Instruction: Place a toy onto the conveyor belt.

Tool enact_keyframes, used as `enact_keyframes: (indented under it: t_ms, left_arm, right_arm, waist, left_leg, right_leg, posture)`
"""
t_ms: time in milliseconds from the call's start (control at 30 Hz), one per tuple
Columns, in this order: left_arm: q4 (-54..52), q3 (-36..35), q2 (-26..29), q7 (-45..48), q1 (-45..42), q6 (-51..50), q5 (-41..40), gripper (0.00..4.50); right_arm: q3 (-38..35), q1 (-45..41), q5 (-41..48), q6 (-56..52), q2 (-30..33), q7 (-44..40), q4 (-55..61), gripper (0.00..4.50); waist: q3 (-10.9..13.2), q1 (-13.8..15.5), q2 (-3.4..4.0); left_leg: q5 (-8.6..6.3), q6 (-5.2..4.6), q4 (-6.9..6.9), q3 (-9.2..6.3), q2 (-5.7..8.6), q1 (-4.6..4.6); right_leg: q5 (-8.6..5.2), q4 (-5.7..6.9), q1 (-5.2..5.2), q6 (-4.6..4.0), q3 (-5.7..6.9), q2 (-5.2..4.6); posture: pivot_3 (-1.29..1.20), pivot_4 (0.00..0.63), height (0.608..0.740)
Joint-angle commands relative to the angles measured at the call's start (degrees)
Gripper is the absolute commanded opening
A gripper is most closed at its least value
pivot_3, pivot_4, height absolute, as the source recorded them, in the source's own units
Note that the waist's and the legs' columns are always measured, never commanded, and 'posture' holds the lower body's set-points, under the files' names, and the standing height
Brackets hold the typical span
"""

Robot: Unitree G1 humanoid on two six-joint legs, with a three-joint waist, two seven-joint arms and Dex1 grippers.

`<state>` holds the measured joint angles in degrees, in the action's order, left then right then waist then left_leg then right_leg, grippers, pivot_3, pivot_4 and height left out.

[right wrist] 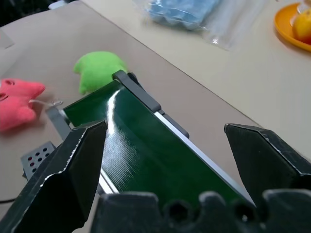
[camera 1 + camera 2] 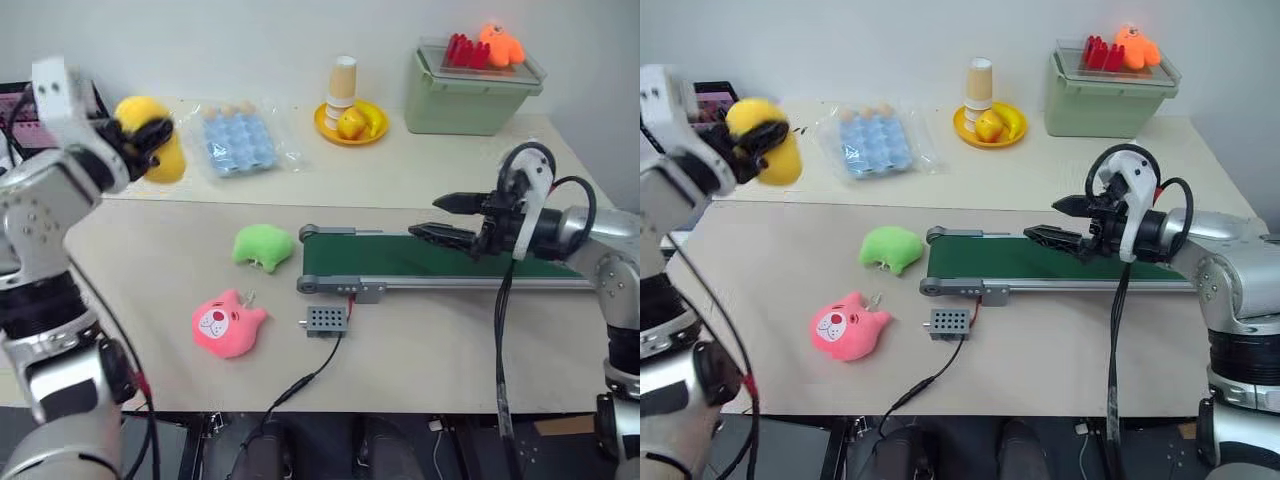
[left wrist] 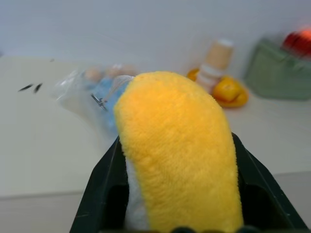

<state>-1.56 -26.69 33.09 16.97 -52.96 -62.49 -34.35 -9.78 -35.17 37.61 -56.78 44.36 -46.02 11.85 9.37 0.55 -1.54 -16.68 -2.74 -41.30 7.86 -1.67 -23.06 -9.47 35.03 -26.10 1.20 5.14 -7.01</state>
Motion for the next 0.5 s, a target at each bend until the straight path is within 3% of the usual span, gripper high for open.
enact_keyframes:
  t_ms: [33, 100, 267, 367, 500]
  left_arm:
    - [-3.8, -2.1, -6.4, -4.0, -2.5, -1.3, -5.1, 2.0]
    - [-5.2, -1.7, -10.4, -6.0, -2.6, -1.6, -7.0, 2.0]
    - [-8.9, -2.8, -23.1, -13.8, -0.3, -0.1, -11.5, 2.0]
    - [-10.6, -1.7, -28.5, -17.0, 1.6, 0.8, -12.6, 2.0]
    - [-10.9, -0.4, -32.8, -19.5, 2.1, 2.4, -13.6, 2.0]
  right_arm:
    - [-6.2, -3.6, 4.5, -8.8, -6.4, 11.9, 2.6, 4.5]
    - [-10.1, -6.7, 7.6, -12.7, -12.3, 18.7, 2.8, 4.5]
    - [-24.5, -14.7, 18.3, -20.1, -33.9, 42.9, 2.8, 4.5]
    - [-27.4, -15.3, 23.2, -22.0, -43.0, 53.9, 5.4, 4.5]
    - [-26.5, -13.9, 28.0, -22.1, -49.3, 63.0, 8.5, 4.5]
  waist:
    - [0.0, -0.3, 0.0]
    - [0.0, -0.6, 0.0]
    - [0.0, -0.9, 0.02]
    - [0.0, -0.9, 0.04]
    - [0.0, -0.8, 0.05]
  left_leg:
    - [0.02, 0.03, -0.03, -0.01, -0.04, 0.01]
    - [0.06, 0.1, 0.01, -0.03, -0.07, 0.13]
    - [0.08, 0.12, 0.03, -0.28, -0.12, 0.14]
    - [0.08, 0.12, 0.22, -0.24, -0.1, 0.16]
    - [0.09, 0.14, 0.17, -0.03, -0.03, -0.02]
  right_leg:
    - [0.0, 0.05, 0.01, 0.0, 0.0, 0.03]
    - [0.02, 0.07, 0.06, -0.02, -0.04, 0.05]
    - [0.05, 0.12, 0.02, -0.08, -0.13, 0.09]
    - [0.05, 0.03, 0.03, -0.07, -0.11, 0.11]
    - [0.05, 0.03, -0.07, -0.08, -0.02, 0.12]
  posture:
    - [0.0, 0.15, 0.734]
    - [0.0, 0.15, 0.734]
    - [0.0, 0.15, 0.734]
    - [0.0, 0.15, 0.734]
    - [0.0, 0.15, 0.734]
